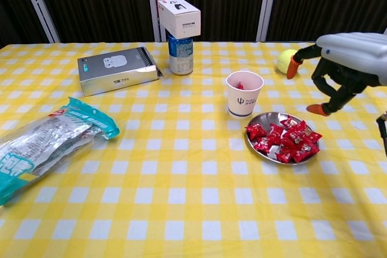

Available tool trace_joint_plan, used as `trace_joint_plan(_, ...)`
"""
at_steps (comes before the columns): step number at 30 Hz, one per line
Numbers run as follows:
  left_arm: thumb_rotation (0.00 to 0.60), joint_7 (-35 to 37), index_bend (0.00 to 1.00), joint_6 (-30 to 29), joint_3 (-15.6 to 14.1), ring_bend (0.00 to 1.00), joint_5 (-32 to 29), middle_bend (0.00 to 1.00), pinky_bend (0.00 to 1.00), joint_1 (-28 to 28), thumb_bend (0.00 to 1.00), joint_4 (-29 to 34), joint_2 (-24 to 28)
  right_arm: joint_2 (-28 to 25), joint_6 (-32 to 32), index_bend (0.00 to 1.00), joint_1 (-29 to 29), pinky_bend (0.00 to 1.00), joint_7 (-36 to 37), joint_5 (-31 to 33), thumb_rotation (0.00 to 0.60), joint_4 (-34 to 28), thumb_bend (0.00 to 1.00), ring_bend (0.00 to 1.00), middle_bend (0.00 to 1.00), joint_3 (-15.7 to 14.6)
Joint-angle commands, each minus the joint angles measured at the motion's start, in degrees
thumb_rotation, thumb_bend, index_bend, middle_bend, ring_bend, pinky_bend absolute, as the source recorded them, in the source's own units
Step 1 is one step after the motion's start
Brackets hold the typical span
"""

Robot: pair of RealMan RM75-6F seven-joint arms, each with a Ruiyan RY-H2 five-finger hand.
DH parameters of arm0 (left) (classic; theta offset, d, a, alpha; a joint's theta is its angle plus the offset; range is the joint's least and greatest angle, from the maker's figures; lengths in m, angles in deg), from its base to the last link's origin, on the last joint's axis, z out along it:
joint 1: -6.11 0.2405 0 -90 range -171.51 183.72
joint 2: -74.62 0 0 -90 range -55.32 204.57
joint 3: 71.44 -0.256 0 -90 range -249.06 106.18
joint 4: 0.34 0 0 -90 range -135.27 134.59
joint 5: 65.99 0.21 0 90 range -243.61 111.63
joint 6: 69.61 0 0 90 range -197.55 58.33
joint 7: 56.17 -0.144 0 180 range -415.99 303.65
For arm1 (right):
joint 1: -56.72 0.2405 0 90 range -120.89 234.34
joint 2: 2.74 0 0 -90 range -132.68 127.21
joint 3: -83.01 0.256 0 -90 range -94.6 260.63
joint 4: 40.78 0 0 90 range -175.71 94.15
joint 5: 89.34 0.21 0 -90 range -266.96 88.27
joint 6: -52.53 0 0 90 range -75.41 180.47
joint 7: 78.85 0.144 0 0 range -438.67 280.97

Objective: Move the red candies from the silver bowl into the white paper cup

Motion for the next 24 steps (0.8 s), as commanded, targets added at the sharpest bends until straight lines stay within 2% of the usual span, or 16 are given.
trace_joint_plan(1,0.6,-0.2,0.0,-0.2,0.0,0.0,0.2,0.0,0.0,0.0,0.04,0.0,-0.1,-0.4,-0.2,0.29,-0.7,0.9,-1.6,1.1,0.6,-0.8,0.31,0.84,0.73,-1.7)
trace_joint_plan(9,0.6,-1.1,0.0,-0.3,0.0,0.0,0.4,0.0,0.0,-0.1,0.04,-0.1,-0.6,4.0,-1.4,0.29,-0.4,0.9,-3.6,4.5,0.6,2.6,0.31,0.84,0.73,-2.9)
trace_joint_plan(16,0.6,-1.1,0.0,0.0,0.1,0.0,0.0,0.0,0.0,-0.2,0.04,-0.3,-0.6,8.7,-2.6,0.36,0.6,0.9,-3.0,6.5,0.6,7.5,0.31,0.84,0.73,-1.4)
trace_joint_plan(24,0.6,-0.3,0.0,0.6,0.1,0.0,-0.4,0.0,0.0,-0.3,0.04,-0.5,-0.3,12.2,-4.7,0.39,2.3,0.9,-1.8,8.7,0.6,13.1,0.31,0.84,0.73,0.9)
